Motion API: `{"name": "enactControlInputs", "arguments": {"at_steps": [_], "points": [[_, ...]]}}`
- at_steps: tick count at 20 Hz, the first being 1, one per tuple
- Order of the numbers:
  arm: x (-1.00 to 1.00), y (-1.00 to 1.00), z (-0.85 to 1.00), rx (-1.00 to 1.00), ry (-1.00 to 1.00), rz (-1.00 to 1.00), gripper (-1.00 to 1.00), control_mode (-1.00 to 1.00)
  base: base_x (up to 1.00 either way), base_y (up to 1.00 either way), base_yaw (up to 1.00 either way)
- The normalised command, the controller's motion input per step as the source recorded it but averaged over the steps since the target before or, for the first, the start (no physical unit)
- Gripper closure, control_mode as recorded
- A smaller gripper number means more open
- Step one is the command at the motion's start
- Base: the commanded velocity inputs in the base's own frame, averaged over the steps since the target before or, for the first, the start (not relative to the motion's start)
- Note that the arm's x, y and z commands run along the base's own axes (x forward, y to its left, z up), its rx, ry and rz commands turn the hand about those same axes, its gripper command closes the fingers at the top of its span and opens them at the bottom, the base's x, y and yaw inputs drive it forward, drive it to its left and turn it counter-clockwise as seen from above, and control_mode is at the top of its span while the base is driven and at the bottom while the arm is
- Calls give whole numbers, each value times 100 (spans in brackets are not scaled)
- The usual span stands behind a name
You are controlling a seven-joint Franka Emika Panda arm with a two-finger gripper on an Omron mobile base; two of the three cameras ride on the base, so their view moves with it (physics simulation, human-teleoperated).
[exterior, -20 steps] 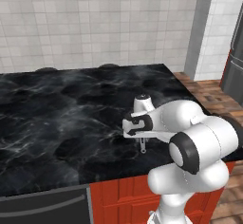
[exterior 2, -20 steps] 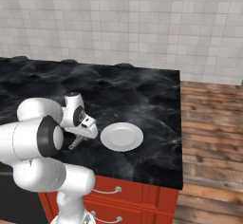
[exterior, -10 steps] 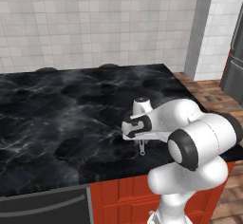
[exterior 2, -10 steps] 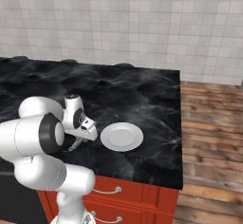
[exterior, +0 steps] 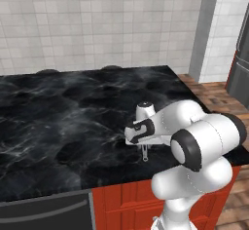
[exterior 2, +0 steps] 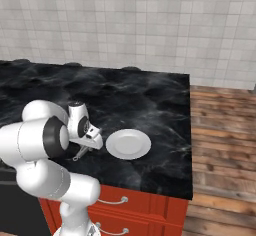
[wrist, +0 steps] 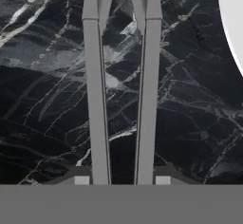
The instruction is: Pick up the tongs from the counter and place them near the plate next to the oven.
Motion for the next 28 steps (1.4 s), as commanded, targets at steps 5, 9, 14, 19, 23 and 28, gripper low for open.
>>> {"name": "enactControlInputs", "arguments": {"at_steps": [5, 9, 14, 19, 23, 28], "points": [[16, 0, -7, 1, 0, 0, 100, -100, 0, 0, 0], [13, 0, -9, 1, 0, 0, -100, -100, 0, 0, 0], [1, 0, -2, 2, -2, 0, -100, -100, 0, 0, 0], [-9, 0, 19, 5, -2, 0, -100, -100, 0, 0, 0], [-25, -3, 62, 1, 0, 0, -100, -100, 0, 0, 0], [-19, -5, 78, 0, 0, 0, -100, -100, 0, 0, 0]]}}
